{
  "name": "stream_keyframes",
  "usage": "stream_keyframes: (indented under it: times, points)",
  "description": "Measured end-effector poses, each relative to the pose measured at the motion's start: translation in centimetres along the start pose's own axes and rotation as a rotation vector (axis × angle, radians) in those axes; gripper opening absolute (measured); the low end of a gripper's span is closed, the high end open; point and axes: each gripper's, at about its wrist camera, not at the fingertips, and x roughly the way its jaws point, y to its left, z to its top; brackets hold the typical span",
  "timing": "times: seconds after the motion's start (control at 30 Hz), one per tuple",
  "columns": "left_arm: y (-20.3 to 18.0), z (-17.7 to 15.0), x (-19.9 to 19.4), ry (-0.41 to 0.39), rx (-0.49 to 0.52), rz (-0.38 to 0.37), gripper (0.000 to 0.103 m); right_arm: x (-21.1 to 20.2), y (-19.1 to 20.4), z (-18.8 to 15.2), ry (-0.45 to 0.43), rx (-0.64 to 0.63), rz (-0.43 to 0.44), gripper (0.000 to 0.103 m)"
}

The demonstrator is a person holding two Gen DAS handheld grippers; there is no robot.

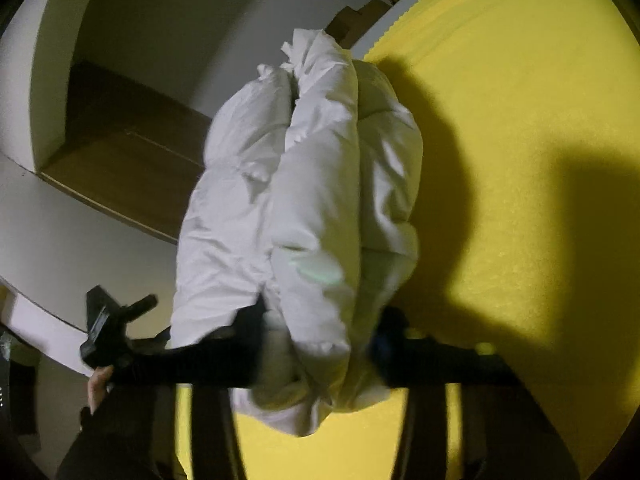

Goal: Fold large clothes

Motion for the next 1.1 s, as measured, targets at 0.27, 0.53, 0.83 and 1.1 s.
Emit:
stream_keyframes:
  times: [0.27,0.53,0.83,1.1]
  points:
    - [-0.1,7.5,6.5,0.145,-0.135,-0.224,0.103,-1.5,-0.7,-0.7,-0.001,-0.032,0.033,0.037]
    - [-0.2,11.9,14.3,0.174,-0.153,-0.379,0.103,-1.1,-0.2,-0.6,0.015,-0.058,0.016,0.038]
    - [-3.3,12.4,17.3,0.263,-0.024,-0.418,0.103,-0.8,0.2,-0.3,0.025,-0.063,0.001,0.040]
    - [-3.5,12.2,17.7,0.238,-0.005,-0.367,0.081,-0.7,0.6,-0.3,0.025,-0.077,-0.006,0.040]
